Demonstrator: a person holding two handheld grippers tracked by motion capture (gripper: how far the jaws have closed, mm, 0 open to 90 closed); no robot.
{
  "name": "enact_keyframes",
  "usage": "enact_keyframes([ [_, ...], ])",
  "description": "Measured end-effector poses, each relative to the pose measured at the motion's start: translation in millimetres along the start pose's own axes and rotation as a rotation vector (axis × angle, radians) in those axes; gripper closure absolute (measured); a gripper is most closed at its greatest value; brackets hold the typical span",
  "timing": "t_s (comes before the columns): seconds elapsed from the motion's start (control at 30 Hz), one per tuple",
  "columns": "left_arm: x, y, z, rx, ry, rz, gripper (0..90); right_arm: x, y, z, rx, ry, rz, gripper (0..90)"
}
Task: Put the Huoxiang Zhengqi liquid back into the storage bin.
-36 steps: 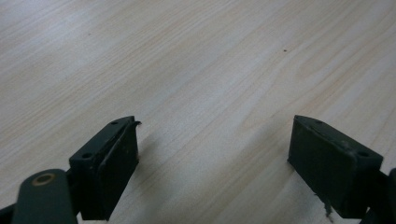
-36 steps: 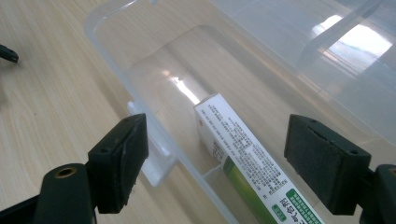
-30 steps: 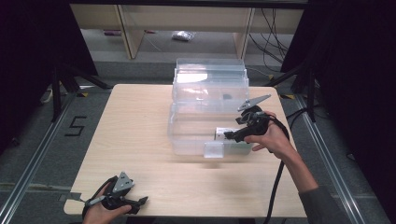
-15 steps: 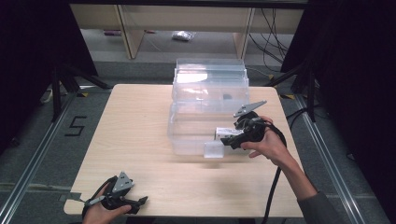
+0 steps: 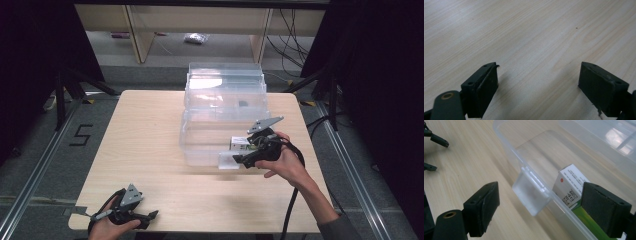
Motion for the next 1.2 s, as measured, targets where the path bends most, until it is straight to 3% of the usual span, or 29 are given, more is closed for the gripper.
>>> enact_keyframes([
  [0.17, -0.2, 0.0, 0.0, 0.000, 0.001, 0.001, 15.4, -1.1, -0.7, -3.9, 0.001, -0.001, -0.001, 16.6],
  [0.2, -0.1, 0.0, 0.1, 0.000, 0.002, 0.000, 15.5, 0.3, 1.1, -3.5, 0.025, -0.015, -0.011, 16.6],
  [0.23, 0.3, 0.5, -0.1, -0.001, -0.006, -0.003, 15.5, -2.4, 0.0, -5.9, 0.005, 0.010, 0.002, 16.6],
  [0.3, -0.1, 0.2, -0.1, -0.002, 0.000, 0.000, 15.5, -1.4, 0.0, -6.7, 0.011, -0.011, 0.002, 16.6],
  [0.4, 0.2, 0.2, -0.2, -0.003, -0.004, -0.003, 15.4, -4.5, -0.3, -9.6, 0.005, 0.016, 0.005, 16.6],
  [0.47, 1.0, 1.3, 0.7, 0.010, -0.020, 0.001, 15.4, -6.2, 1.2, -11.7, 0.005, 0.008, 0.016, 16.6],
  [0.5, 0.3, 0.4, -0.1, -0.002, -0.005, -0.002, 15.5, -6.8, 2.8, -10.7, 0.027, 0.010, 0.012, 16.6],
  [0.57, -0.4, -0.1, 0.1, -0.001, 0.004, 0.002, 15.4, -8.7, 1.4, -13.1, 0.013, 0.024, 0.010, 16.6],
  [0.73, 0.2, 0.3, 0.0, 0.000, -0.003, 0.000, 15.4, -11.7, 3.4, -15.6, 0.015, 0.008, 0.016, 16.7],
  [0.87, 0.3, 0.4, 0.0, 0.001, -0.005, 0.000, 15.5, -15.5, 4.6, -17.8, 0.024, 0.031, 0.009, 16.6],
  [0.9, -0.1, 0.1, 0.0, 0.000, 0.004, 0.002, 15.5, -14.4, 5.0, -18.1, 0.022, 0.000, 0.017, 16.6],
  [0.93, 0.1, 0.2, -0.1, 0.000, -0.001, 0.002, 15.4, -16.4, 6.5, -18.7, 0.036, 0.035, 0.005, 16.6],
  [1.03, 0.0, 0.0, -0.2, -0.003, 0.004, -0.001, 15.4, -16.6, 6.1, -20.2, 0.031, 0.005, 0.008, 16.6],
  [1.07, 0.1, 0.1, -0.2, -0.003, 0.000, 0.000, 15.5, -19.1, 5.9, -21.5, 0.027, 0.031, 0.018, 16.6],
  [1.13, 0.2, 0.3, -0.2, -0.002, -0.004, -0.002, 15.4, -19.3, 6.8, -23.5, 0.021, 0.026, 0.010, 16.6],
  [1.2, 0.3, 0.3, -0.1, 0.001, -0.004, 0.001, 15.5, -19.5, 7.0, -24.5, 0.026, -0.003, 0.008, 16.6],
])
Point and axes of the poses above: each handheld gripper's, and its own axes: y roughly forward along the jaws, z roughly out of its top, x roughly to its right, the point moved 8 cm from there along y, roughly forward along the jaws, and after that the axes turned 4 degrees about z, right-handed, at the moved point
